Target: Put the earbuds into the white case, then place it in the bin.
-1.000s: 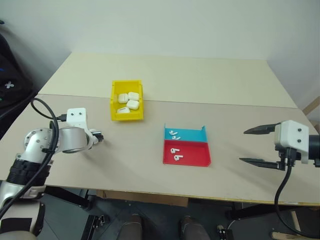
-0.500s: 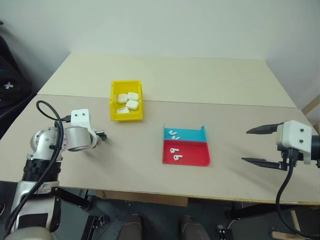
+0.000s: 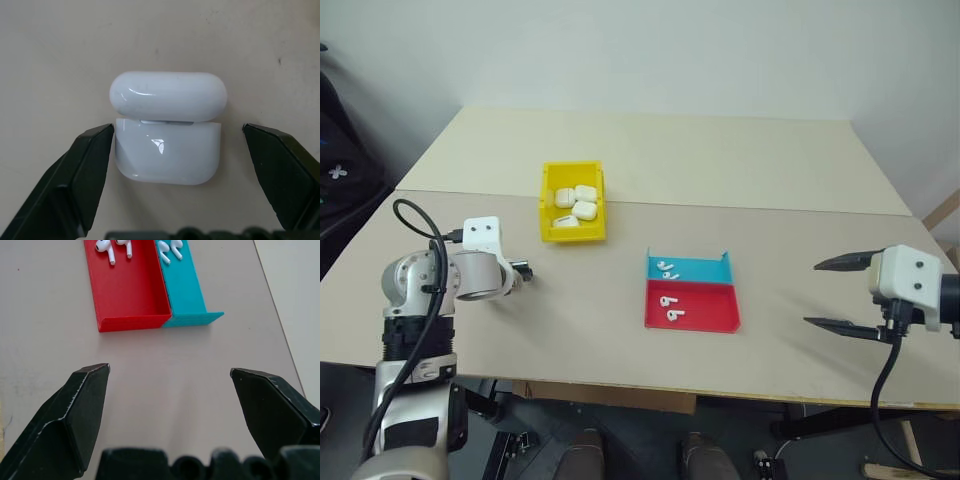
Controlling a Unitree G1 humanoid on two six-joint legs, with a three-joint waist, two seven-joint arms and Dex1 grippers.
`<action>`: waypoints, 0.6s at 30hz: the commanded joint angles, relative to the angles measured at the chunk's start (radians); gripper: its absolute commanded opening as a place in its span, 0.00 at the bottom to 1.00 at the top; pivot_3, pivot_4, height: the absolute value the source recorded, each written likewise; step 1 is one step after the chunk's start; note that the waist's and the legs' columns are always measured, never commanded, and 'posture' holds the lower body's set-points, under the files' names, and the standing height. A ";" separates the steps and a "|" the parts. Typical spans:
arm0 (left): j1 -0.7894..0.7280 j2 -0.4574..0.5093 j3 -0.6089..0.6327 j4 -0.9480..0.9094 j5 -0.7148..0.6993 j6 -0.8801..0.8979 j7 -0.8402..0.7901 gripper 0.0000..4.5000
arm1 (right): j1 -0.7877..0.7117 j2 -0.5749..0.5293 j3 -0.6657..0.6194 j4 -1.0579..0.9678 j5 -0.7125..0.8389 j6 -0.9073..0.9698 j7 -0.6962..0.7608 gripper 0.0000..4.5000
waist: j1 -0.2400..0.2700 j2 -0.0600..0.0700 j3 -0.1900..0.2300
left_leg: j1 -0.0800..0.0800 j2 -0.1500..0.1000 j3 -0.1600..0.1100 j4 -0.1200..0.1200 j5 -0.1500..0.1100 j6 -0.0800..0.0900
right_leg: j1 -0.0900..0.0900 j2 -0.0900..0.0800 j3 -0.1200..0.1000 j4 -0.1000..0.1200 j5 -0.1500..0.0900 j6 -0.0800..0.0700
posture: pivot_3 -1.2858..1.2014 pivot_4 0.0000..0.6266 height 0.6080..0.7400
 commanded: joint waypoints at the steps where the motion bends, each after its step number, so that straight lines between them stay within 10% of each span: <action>1: -0.010 -0.030 0.054 -0.013 0.076 0.058 -0.030 0.74 | -0.006 -0.016 -0.037 -0.019 0.001 0.002 -0.009 1.00 | -0.002 0.000 0.000 | 0.000 0.000 0.000 0.000 0.000 0.000 | 0.000 0.000 0.000 0.000 0.000 0.000 | 0.52 0.24 1.00; 10: -0.025 -0.101 0.128 -0.104 0.285 0.137 -0.135 0.62 | -0.006 -0.015 -0.033 -0.017 -0.009 -0.001 -0.015 1.00 | -0.014 0.000 -0.001 | 0.000 0.000 -0.001 0.000 0.000 0.000 | 0.000 0.000 0.000 0.000 0.000 0.000 | 0.52 0.24 1.00; 18: 0.051 0.059 -0.048 -0.488 0.347 0.069 -0.429 0.62 | -0.011 -0.013 -0.057 -0.026 0.000 -0.014 -0.019 1.00 | -0.016 -0.001 -0.001 | -0.002 0.000 -0.002 0.000 0.000 0.000 | -0.001 0.000 -0.001 -0.001 0.000 0.000 | 0.52 0.24 1.00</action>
